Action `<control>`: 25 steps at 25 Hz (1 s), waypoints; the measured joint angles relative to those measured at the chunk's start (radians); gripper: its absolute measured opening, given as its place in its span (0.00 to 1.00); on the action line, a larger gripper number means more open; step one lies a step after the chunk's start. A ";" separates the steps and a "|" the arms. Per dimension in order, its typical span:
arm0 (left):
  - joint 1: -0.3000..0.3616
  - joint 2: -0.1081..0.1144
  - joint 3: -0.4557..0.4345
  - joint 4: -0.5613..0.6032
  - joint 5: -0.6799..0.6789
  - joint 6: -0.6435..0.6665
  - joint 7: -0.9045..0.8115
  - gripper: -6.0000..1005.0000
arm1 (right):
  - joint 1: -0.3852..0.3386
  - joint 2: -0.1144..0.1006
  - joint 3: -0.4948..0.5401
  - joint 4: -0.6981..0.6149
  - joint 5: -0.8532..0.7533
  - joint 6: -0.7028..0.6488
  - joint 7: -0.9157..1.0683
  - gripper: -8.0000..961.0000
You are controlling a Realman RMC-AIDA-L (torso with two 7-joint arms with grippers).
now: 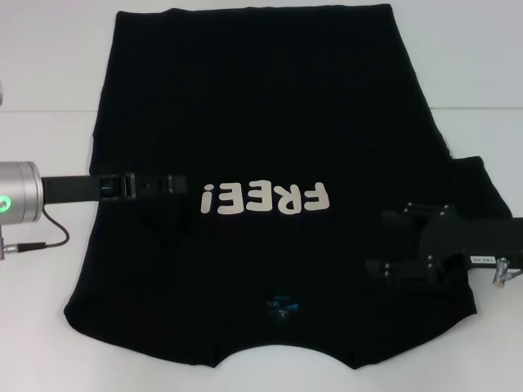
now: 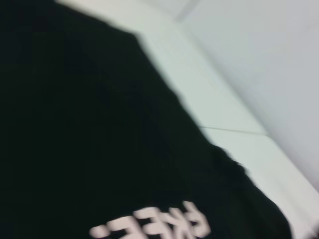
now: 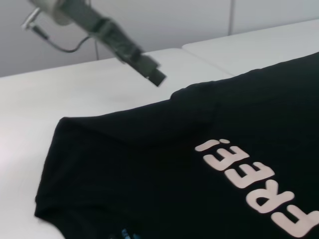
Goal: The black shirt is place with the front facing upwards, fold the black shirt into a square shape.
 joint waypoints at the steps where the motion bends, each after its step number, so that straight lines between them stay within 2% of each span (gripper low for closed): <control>1: 0.012 -0.003 0.001 0.002 -0.017 0.031 0.078 0.43 | 0.000 0.000 0.010 0.000 0.000 0.000 0.006 0.98; 6: 0.082 -0.036 0.009 0.015 -0.046 0.134 0.498 0.61 | -0.001 -0.005 0.078 0.000 0.002 0.001 0.098 0.98; 10: 0.123 -0.064 0.029 0.019 -0.038 0.166 0.728 0.80 | -0.004 -0.023 0.100 -0.020 0.002 0.011 0.259 0.98; 12: 0.139 -0.074 0.050 0.024 -0.037 0.157 0.787 0.82 | -0.007 -0.036 0.103 -0.033 0.000 0.018 0.357 0.98; 15: 0.149 -0.080 0.062 0.029 -0.037 0.144 0.807 0.87 | -0.010 -0.067 0.104 -0.047 -0.005 0.031 0.538 0.98; 19: 0.150 -0.076 0.063 0.029 -0.037 0.143 0.810 0.88 | -0.014 -0.149 0.096 -0.054 -0.021 0.014 0.815 0.98; 21: 0.150 -0.074 0.063 0.029 -0.037 0.144 0.810 0.88 | -0.013 -0.182 0.095 -0.070 -0.053 -0.006 0.937 0.98; 23: 0.150 -0.073 0.063 0.029 -0.037 0.145 0.809 0.88 | -0.009 -0.205 0.094 -0.112 -0.110 -0.030 1.065 0.98; 25: 0.151 -0.072 0.063 0.029 -0.037 0.145 0.809 0.88 | -0.002 -0.217 0.094 -0.160 -0.173 -0.060 1.176 0.98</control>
